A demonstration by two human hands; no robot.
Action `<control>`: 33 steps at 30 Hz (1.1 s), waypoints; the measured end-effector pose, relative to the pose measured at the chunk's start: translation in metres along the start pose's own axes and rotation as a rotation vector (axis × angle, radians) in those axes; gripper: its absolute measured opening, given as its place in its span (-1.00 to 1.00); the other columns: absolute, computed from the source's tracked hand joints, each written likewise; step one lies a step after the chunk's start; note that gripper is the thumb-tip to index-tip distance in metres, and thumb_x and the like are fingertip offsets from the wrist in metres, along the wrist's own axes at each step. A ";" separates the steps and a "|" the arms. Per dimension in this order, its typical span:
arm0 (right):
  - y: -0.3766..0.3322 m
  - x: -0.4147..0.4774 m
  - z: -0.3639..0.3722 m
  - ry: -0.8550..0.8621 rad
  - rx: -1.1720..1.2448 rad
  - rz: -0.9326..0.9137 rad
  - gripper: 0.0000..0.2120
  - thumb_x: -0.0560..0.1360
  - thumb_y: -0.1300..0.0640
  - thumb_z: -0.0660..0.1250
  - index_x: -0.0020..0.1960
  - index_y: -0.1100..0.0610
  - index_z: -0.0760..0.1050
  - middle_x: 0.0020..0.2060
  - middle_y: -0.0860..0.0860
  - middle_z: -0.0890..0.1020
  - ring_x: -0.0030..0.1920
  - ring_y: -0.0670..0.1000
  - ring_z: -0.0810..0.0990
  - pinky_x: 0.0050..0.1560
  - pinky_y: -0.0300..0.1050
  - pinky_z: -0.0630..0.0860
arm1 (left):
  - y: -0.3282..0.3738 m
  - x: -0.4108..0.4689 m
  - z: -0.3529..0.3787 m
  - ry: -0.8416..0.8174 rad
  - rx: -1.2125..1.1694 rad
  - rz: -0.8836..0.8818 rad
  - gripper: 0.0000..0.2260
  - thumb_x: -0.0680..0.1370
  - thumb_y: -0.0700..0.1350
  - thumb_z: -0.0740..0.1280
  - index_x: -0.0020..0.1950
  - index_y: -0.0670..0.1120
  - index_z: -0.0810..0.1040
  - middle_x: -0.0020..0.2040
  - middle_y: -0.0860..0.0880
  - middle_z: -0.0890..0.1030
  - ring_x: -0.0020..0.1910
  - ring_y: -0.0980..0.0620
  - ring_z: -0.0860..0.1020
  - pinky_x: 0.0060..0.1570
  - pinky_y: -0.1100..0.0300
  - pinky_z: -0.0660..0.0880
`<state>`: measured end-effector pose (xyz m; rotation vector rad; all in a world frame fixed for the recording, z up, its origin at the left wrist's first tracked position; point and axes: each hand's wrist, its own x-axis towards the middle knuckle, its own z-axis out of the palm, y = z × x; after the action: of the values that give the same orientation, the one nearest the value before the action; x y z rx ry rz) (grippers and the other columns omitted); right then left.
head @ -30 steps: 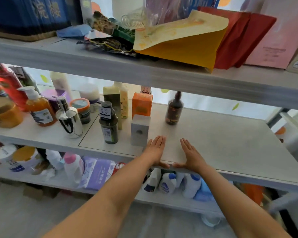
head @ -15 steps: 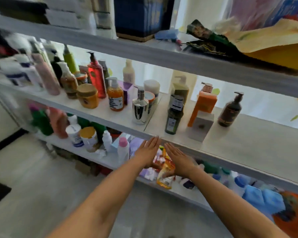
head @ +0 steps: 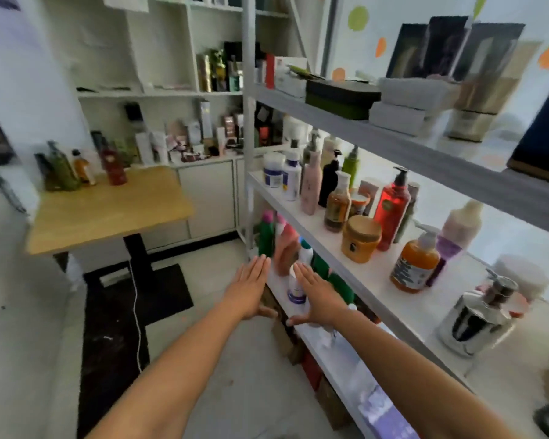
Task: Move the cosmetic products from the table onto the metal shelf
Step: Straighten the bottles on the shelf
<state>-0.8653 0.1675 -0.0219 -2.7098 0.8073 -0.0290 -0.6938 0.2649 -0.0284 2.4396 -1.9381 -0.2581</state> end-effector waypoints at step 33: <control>-0.210 0.581 0.027 -0.234 -0.054 -0.561 0.24 0.23 -0.45 0.31 0.52 0.11 -0.34 0.53 0.01 -0.23 0.53 0.00 -0.21 0.52 -0.06 -0.06 | -0.481 0.131 -0.080 0.069 -0.126 -0.788 0.06 0.46 0.26 0.33 0.51 -0.16 -0.40 0.55 -0.11 -0.33 0.54 -0.07 -0.28 0.50 -0.02 -0.25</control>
<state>-0.2624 0.0298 -0.0238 -2.8268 -0.0296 0.1821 -0.1894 0.2416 -0.0200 2.9303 -0.8134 -0.2774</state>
